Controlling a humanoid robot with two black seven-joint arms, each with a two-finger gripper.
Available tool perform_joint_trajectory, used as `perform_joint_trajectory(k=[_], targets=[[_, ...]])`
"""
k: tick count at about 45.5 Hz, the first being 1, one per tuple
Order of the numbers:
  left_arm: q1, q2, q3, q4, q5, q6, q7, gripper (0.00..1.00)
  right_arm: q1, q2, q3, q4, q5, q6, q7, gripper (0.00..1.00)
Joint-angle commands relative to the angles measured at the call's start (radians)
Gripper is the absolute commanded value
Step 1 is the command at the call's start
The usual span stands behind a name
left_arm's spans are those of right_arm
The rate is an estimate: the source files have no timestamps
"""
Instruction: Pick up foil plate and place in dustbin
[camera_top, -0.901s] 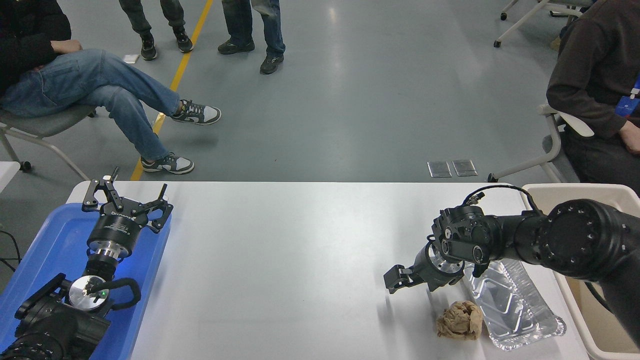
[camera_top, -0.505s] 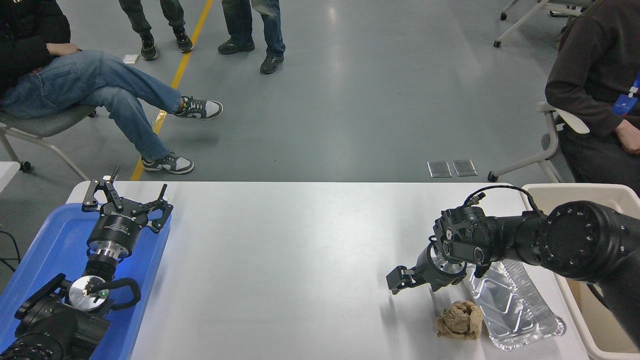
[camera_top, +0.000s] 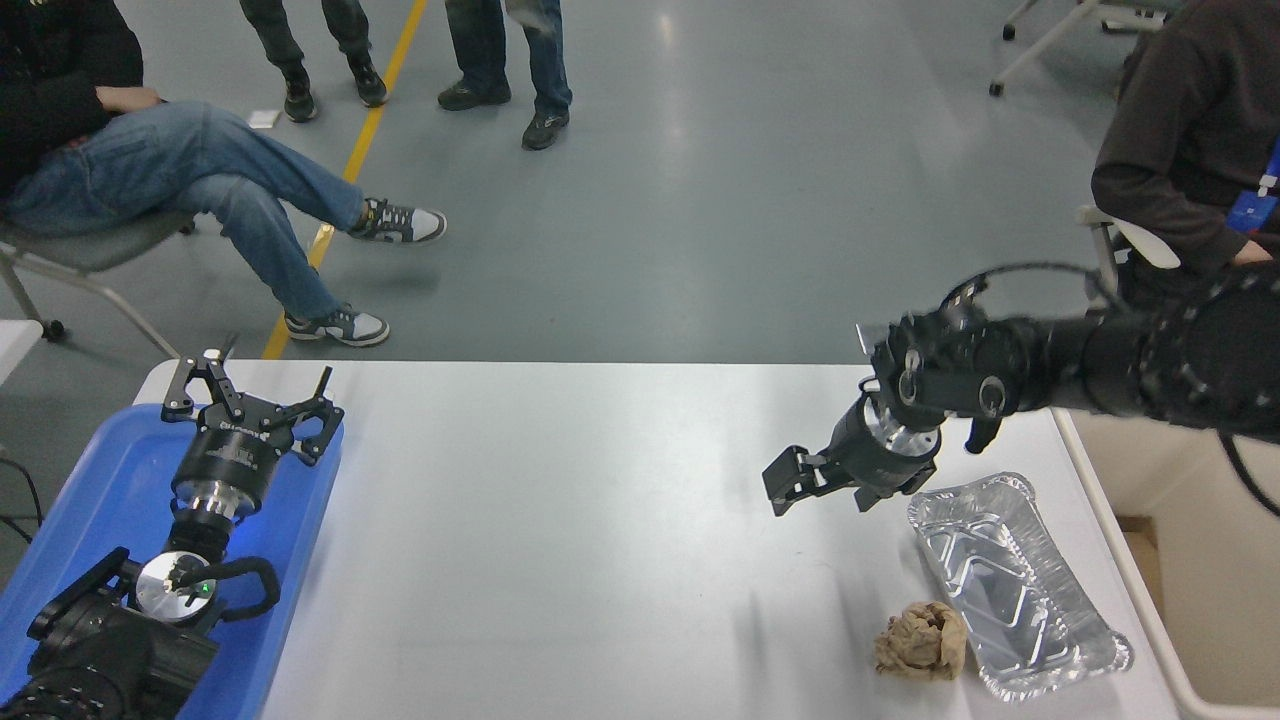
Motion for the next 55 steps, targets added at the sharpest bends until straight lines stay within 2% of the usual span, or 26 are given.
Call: perform_joint_trajectory(k=[1,10,18,29,33,39,43,48,55], targets=[[-0.001,0.001,0.000,0.001,0.000,0.000,0.000,0.99,0.418,-0.197,-0.142,0.250,0.003,0.089,-0.004,1.00],[-0.001,0.001,0.000,0.001,0.000,0.000,0.000,0.99,0.668,-0.295,-0.248,0.384,-0.011,0.089,-0.019,1.00],[-0.002,0.001,0.002,0.001,0.000,0.000,0.000,0.99,0.847,-0.290,-0.318,0.439,-0.011,0.089,-0.019,1.00],[-0.002,0.001,0.003,0.001,0.000,0.000,0.000,0.99,0.874,-0.277,-0.344,0.440,-0.020,0.089,-0.021,1.00],[-0.002,0.001,0.003,0.001,0.000,0.000,0.000,0.99,0.849,-0.281,-0.361,0.428,-0.093,0.089,-0.021,1.00],[-0.002,0.001,0.003,0.001,0.000,0.000,0.000,0.99,0.747,-0.307,-0.412,0.417,-0.285,0.089,-0.019,1.00],[-0.002,0.001,0.003,0.001,0.000,0.000,0.000,0.99,0.639,-0.336,-0.453,0.407,-0.351,-0.056,-0.021,1.00],[-0.002,0.001,0.003,0.001,0.000,0.000,0.000,0.99,0.483,-0.344,-0.464,0.384,-0.357,-0.228,-0.019,1.00],[-0.002,0.001,0.005,0.001,0.000,0.000,0.000,0.99,0.240,-0.370,-0.408,0.306,-0.351,-0.376,-0.013,1.00]])
